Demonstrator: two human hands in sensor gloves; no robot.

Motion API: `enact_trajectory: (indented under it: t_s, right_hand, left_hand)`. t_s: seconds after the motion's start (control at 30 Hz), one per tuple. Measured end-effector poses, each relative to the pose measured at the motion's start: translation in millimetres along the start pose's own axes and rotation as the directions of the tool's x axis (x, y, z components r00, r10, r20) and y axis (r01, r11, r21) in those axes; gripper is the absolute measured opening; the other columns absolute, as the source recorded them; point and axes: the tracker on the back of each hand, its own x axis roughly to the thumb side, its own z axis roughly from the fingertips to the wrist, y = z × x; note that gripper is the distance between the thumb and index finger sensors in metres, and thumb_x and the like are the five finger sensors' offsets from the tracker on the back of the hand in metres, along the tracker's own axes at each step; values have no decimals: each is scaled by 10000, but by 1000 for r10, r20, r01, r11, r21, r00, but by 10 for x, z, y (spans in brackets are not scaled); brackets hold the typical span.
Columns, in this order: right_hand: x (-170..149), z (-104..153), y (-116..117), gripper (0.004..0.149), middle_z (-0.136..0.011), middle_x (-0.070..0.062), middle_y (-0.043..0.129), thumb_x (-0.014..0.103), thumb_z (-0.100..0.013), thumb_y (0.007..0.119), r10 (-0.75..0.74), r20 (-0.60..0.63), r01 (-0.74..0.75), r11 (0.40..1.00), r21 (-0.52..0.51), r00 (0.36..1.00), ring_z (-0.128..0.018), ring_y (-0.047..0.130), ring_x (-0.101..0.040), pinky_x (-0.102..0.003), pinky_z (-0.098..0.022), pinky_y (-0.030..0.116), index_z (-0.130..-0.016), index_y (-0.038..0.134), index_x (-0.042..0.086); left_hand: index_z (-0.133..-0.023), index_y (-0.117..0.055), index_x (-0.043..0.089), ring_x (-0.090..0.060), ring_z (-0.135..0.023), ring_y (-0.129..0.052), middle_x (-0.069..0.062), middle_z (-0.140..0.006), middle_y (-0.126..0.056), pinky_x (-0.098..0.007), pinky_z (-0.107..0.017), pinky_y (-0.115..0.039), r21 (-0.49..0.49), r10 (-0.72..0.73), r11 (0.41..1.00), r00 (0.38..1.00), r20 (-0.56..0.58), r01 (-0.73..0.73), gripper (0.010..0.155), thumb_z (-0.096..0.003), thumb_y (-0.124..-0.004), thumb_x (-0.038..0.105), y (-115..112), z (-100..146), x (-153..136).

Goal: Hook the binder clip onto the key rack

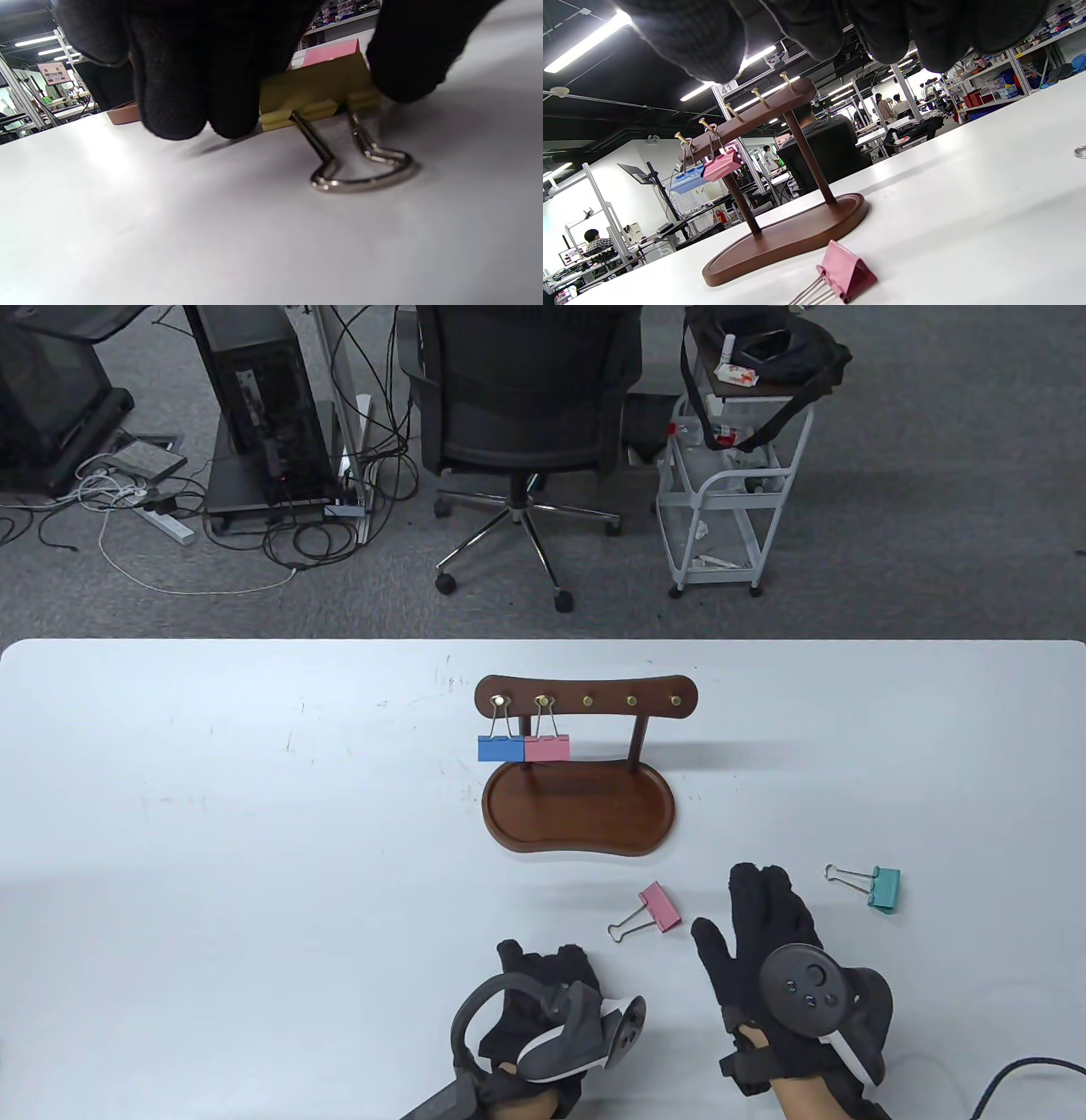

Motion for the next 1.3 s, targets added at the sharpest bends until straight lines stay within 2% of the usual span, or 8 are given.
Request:
enact_trajectory:
  t_s: [0.33, 0.7, 0.8, 1.0, 1.3]
  right_hand:
    - [-3, 4, 6, 796, -1132, -414, 506, 501, -586, 723, -4, -3, 4, 1000, 11, 1000, -917, 608, -675, -736, -605, 569, -1163, 496, 2]
    - [-3, 2, 32, 794, -1133, -413, 505, 501, -584, 721, -8, -1, 8, 999, 34, 1000, -917, 611, -673, -735, -605, 570, -1161, 496, 4]
    - [-6, 0, 45, 793, -1133, -411, 507, 500, -583, 722, -20, 9, 19, 999, 46, 1000, -918, 613, -669, -734, -605, 572, -1160, 497, 5]
    - [-6, 0, 68, 793, -1129, -408, 516, 500, -582, 721, -26, 24, 25, 998, 60, 999, -916, 615, -669, -733, -605, 573, -1158, 497, 3]
    - [-2, 25, 130, 791, -1124, -405, 530, 494, -579, 725, -73, 81, 63, 991, 120, 994, -915, 624, -664, -731, -601, 580, -1155, 501, 0]
  left_hand:
    - [-1011, -810, -37, -482, -674, -1043, -260, -825, -991, -733, -664, -668, -9, 14, 1000, 1000, 16, -14, 797, -482, -894, 553, -13, -4, 19]
    - [-1069, -697, -66, -506, -757, -990, -275, -902, -927, -755, -682, -623, -31, 113, 993, 989, 97, -111, 856, -468, -908, 505, 12, 21, -133]
    - [-1079, -676, -68, -504, -774, -981, -269, -914, -918, -758, -685, -616, -3, 157, 987, 980, 126, -158, 867, -466, -908, 500, 78, 71, -225]
    - [-1090, -652, -63, -499, -794, -971, -258, -927, -909, -765, -687, -612, 114, 211, 965, 955, 208, -237, 885, -459, -913, 498, 249, 208, -383]
    - [-1097, -642, -50, -487, -806, -970, -242, -936, -908, -767, -691, -611, 249, 228, 916, 921, 316, -313, 894, -452, -916, 505, 511, 417, -423]
